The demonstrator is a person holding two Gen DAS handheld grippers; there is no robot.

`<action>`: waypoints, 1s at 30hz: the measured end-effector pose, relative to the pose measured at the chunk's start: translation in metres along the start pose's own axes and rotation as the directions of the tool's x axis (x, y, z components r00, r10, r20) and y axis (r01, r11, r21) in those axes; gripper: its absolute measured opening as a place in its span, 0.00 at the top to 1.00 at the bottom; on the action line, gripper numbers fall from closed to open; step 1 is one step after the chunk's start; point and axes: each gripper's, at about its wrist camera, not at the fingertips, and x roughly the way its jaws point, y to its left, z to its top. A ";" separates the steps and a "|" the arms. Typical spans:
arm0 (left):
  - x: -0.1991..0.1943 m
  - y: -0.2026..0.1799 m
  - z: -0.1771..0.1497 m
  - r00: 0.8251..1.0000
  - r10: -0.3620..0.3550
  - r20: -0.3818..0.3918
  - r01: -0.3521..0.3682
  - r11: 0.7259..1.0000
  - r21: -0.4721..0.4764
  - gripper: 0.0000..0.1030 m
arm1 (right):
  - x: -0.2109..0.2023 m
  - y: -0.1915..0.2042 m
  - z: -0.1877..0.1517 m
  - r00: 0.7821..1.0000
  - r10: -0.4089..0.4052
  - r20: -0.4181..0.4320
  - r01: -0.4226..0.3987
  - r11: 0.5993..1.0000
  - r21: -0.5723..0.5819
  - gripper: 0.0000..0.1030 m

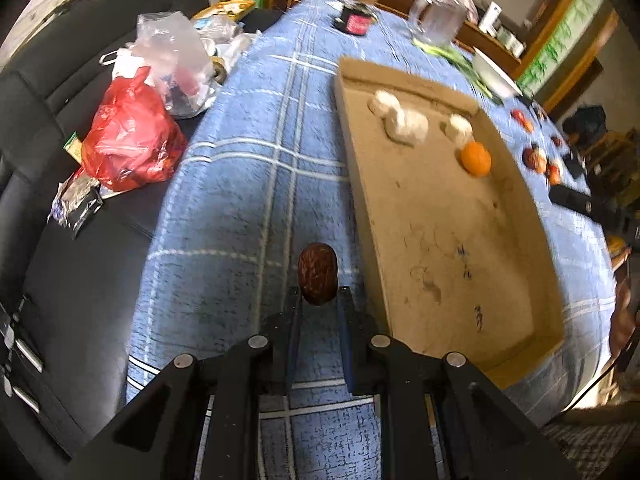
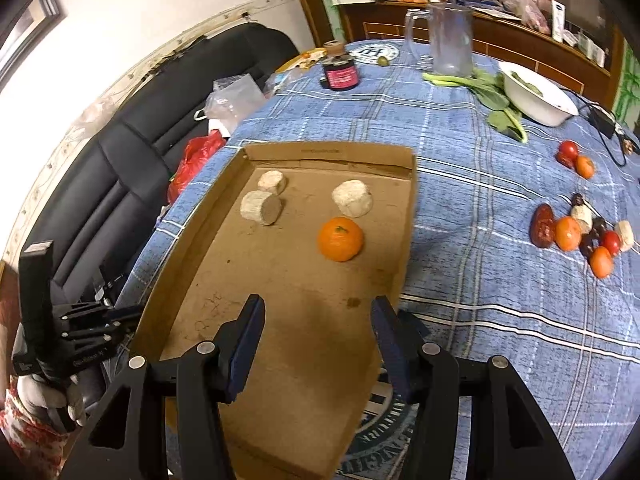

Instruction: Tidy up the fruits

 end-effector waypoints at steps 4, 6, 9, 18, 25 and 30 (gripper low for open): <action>-0.016 0.008 0.016 0.999 0.014 0.038 -0.013 1.000 -0.024 0.84 | -0.014 -0.024 0.003 0.999 -0.032 0.032 0.030 0.997 0.064 0.42; -0.027 0.005 0.026 0.998 0.017 0.061 -0.017 1.000 -0.015 0.84 | -0.020 -0.036 0.003 0.998 -0.054 0.043 0.050 0.994 0.098 0.42; -0.038 -0.008 0.040 0.995 -0.027 0.095 0.026 1.000 0.003 0.84 | -0.027 -0.061 -0.004 0.995 -0.092 0.043 0.084 0.984 0.159 0.42; -0.018 -0.121 0.085 0.980 -0.178 0.088 0.161 0.972 0.170 0.84 | -0.054 -0.153 -0.037 0.975 -0.222 0.004 0.209 0.922 0.325 0.42; 0.032 -0.224 0.097 0.967 -0.254 0.003 0.247 0.945 0.216 0.84 | -0.063 -0.216 -0.046 0.964 -0.264 0.003 0.245 0.897 0.369 0.43; 0.077 -0.274 0.103 0.975 -0.219 -0.038 0.222 0.953 0.204 0.84 | -0.059 -0.248 -0.030 0.964 -0.266 0.017 0.245 0.909 0.337 0.43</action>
